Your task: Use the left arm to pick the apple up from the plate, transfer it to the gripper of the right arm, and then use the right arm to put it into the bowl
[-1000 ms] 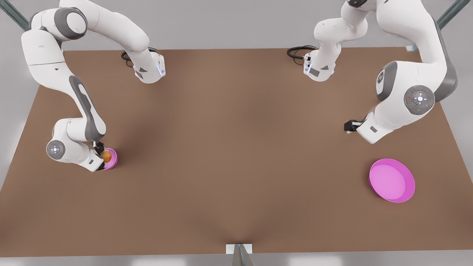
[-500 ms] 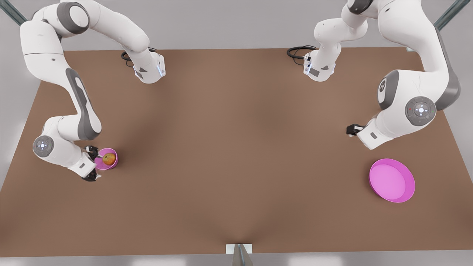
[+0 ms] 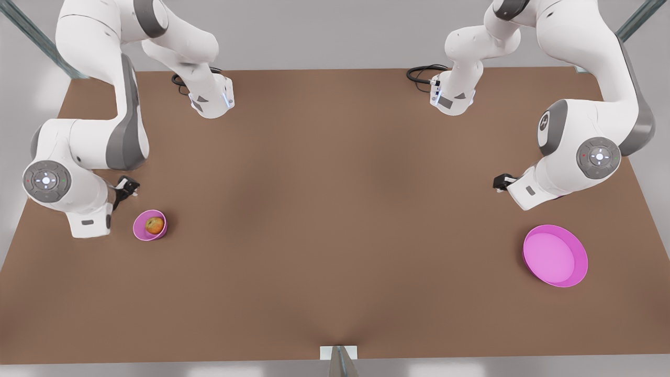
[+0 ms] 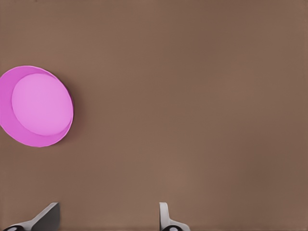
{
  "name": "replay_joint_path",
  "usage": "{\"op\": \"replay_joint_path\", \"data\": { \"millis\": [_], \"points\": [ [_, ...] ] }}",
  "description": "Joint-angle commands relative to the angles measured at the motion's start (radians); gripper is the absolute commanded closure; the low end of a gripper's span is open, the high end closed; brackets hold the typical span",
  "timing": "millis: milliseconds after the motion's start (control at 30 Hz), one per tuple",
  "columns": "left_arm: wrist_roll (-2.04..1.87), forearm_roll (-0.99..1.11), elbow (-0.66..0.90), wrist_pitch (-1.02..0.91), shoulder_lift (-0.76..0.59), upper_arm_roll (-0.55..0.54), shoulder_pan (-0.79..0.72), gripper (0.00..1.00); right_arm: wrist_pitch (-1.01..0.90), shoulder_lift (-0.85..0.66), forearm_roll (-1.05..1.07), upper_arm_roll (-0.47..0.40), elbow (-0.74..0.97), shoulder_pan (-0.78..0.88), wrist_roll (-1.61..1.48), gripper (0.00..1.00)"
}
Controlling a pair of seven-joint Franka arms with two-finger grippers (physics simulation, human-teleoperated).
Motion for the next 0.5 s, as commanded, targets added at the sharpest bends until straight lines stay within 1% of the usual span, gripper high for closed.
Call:
{"op": "replay_joint_path", "data": {
  "millis": [0,67,467],
  "points": [
    [0.061,0.001,0.000,-0.001,-0.001,-0.001,-0.001,0.00,-0.093,-0.078,0.130,-0.040,-0.071,0.010,0.799,0.00],
    [0.061,0.002,0.000,-0.001,-0.001,-0.001,-0.001,0.00,-0.093,-0.109,0.167,-0.061,-0.088,0.013,0.803,0.00],
    [0.059,0.001,0.001,-0.007,-0.001,-0.002,-0.007,0.00,-0.092,-0.106,0.167,-0.087,-0.088,0.024,0.817,0.00]
  ]
}}
